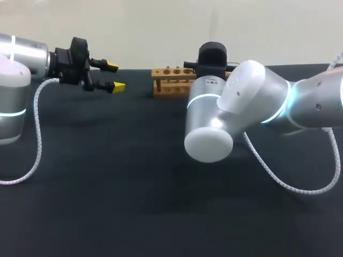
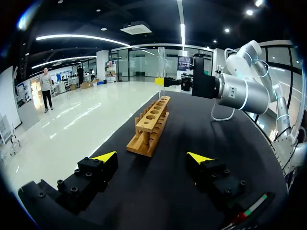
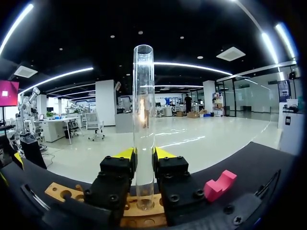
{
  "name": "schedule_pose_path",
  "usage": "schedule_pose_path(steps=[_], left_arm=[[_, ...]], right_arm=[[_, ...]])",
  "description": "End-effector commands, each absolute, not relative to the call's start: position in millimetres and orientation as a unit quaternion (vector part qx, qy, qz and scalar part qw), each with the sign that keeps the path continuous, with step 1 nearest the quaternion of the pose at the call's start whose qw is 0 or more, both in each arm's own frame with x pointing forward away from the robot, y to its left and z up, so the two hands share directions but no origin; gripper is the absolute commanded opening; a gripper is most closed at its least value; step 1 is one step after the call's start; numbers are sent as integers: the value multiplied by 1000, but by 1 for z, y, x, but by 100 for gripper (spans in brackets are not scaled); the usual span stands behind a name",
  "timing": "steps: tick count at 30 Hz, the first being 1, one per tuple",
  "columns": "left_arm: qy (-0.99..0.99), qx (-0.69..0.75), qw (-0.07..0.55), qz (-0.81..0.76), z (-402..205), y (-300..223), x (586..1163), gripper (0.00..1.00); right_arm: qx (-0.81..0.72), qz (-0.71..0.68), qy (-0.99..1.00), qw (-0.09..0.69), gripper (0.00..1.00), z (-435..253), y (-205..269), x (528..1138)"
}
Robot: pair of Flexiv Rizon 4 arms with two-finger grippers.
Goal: Grasp the test tube, adjust it, and insert it.
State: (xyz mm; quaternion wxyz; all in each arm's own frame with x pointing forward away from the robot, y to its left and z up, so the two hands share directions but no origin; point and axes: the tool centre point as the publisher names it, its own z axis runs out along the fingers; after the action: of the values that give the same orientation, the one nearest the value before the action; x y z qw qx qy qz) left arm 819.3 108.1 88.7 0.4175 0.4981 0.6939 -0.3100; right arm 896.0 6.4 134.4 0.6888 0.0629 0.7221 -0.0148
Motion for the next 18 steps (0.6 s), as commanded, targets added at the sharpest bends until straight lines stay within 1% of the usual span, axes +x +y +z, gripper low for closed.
schedule_pose_path(steps=[1, 18], left_arm=[[692, 498, 420, -310, 88, 109, 818, 100], [692, 498, 420, -310, 88, 109, 818, 100]], right_arm=[[63, -13, 722, 688, 0, 129, 7, 899], [91, -11, 729, 678, 0, 106, 11, 895]])
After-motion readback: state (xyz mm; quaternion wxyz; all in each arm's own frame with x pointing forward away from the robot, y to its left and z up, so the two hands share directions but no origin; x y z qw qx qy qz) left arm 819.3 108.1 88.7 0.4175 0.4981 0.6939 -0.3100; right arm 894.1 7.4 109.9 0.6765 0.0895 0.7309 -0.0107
